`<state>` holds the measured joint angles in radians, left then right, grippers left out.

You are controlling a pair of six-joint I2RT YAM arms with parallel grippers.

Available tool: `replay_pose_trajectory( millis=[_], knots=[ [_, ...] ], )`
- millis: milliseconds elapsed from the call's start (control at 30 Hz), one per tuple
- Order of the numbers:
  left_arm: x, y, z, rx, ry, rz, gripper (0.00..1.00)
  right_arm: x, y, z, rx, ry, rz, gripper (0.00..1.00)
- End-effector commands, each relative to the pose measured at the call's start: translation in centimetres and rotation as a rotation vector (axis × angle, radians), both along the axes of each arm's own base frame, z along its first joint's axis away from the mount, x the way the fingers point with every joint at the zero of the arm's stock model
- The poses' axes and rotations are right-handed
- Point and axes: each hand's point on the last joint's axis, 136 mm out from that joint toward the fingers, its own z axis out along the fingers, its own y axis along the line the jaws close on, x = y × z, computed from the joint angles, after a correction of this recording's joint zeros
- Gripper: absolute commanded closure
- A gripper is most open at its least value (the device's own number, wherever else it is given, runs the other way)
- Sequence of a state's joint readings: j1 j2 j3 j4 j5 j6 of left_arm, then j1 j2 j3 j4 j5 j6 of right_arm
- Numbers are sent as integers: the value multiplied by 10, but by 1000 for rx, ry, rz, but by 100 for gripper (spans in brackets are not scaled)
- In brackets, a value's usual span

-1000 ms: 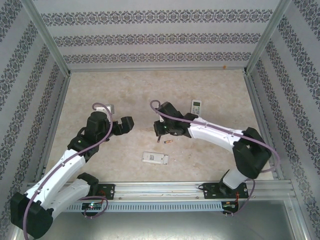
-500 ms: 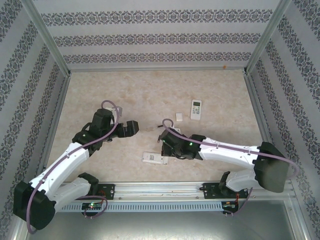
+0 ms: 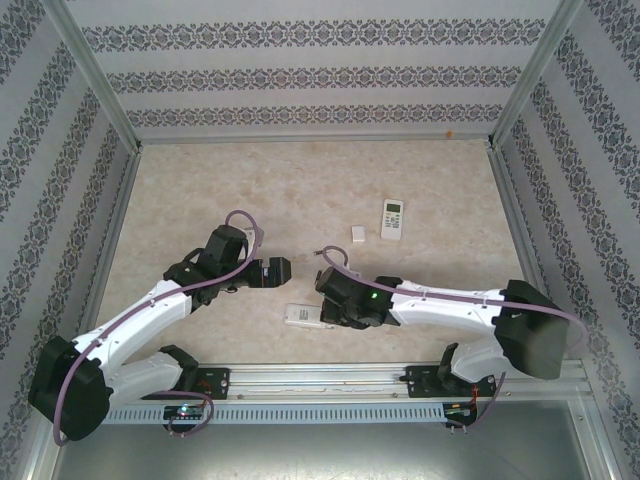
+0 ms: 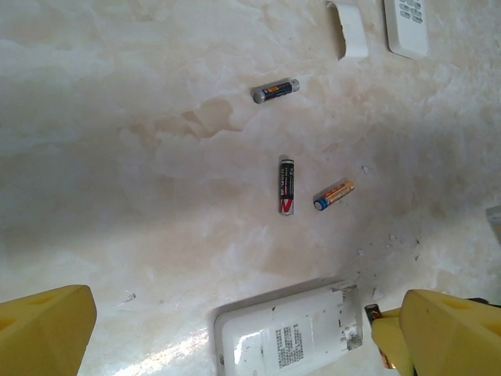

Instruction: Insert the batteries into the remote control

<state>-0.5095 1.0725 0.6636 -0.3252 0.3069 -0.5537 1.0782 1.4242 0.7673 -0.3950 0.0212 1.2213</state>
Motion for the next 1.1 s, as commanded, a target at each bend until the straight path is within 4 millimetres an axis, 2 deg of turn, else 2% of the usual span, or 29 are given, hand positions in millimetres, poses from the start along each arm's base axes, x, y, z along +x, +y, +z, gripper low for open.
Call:
replay_pose_trajectory(
  millis=[0,467,833,1067],
  knots=[
    [1,-3,-1,-12,-13,-2,0,0,7,-2,10,12,-7,100],
    [2,-2,-2,-19,-18,15,0,-2,3,-24,-6,49,-60,96],
    [3,-1,-3,-14,-20,24,0,-9,-14,-23,-37,53,-113,96],
    [4,-1,-3,-13,-20,26,0,-8,-1,-22,-4,55,-80,95]
  ],
)
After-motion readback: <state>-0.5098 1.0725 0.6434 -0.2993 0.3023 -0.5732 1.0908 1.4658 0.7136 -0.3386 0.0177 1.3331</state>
